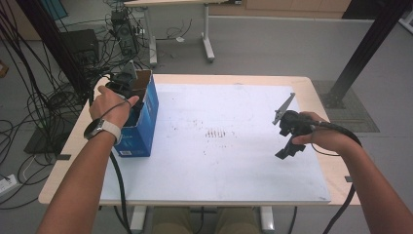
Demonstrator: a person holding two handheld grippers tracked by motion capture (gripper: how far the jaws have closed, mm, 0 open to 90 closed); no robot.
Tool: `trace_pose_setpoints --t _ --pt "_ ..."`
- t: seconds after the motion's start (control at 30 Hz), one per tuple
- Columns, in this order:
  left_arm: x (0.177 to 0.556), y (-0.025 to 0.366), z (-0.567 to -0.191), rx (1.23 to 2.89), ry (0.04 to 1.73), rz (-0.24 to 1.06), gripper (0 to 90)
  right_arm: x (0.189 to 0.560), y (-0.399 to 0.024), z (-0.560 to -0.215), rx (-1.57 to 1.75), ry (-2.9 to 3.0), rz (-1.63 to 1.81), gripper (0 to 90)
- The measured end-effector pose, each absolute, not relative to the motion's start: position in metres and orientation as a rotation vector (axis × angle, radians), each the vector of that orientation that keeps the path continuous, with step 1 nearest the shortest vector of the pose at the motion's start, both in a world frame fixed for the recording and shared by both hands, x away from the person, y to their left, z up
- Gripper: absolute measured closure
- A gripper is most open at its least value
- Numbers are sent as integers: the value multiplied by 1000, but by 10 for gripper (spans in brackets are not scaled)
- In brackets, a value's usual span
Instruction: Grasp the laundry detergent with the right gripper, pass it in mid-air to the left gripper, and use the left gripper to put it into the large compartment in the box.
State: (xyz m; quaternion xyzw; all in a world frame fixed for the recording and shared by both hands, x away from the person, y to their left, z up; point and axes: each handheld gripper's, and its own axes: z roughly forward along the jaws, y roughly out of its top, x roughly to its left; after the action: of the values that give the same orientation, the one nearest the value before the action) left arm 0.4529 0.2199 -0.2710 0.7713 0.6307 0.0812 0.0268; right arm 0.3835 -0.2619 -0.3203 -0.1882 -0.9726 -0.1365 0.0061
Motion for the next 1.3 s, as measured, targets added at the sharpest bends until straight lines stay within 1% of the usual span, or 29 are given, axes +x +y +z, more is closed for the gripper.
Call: trace_pose_setpoints --t 0.07,0.13,0.2,0.23,0.3,0.33,0.43,0.53,0.6,0.73,0.83,0.93,1.13,1.3 --pt "452 221 -269 2382 1942 251 280 383 -261 -320 -588 -3043 -427 76" --pt "451 220 -265 2384 1937 284 251 383 -262 -320 -590 -3042 -422 76" --pt "450 220 -259 2383 1916 307 247 382 -262 -320 -588 -3043 -422 75" --pt "449 219 -256 2391 1910 323 232 383 -262 -320 -582 -3045 -422 76" --pt "449 219 -252 2391 1912 341 164 383 -262 -320 -580 -3044 -421 76" --pt "448 219 -249 2394 1911 358 148 383 -262 -320 -581 -3044 -419 76" --pt "446 220 -241 2386 1900 374 140 382 -260 -319 -577 -3043 -422 76" --pt "444 220 -231 2403 1871 388 104 382 -261 -318 -581 -3045 -415 76" --pt "443 219 -224 2409 1849 398 99 382 -262 -317 -586 -3045 -419 76" --pt "441 219 -211 2415 1803 377 88 383 -263 -315 -591 -3047 -419 76" --pt "438 218 -200 2397 1756 329 78 383 -264 -312 -592 -3052 -420 76" --pt "436 215 -190 2417 1708 334 75 383 -265 -310 -596 -3053 -422 76" --pt "428 209 -167 2485 1570 328 63 383 -265 -309 -596 -3057 -419 76" --pt "421 204 -149 2527 1428 287 49 383 -265 -306 -600 -3059 -410 76"
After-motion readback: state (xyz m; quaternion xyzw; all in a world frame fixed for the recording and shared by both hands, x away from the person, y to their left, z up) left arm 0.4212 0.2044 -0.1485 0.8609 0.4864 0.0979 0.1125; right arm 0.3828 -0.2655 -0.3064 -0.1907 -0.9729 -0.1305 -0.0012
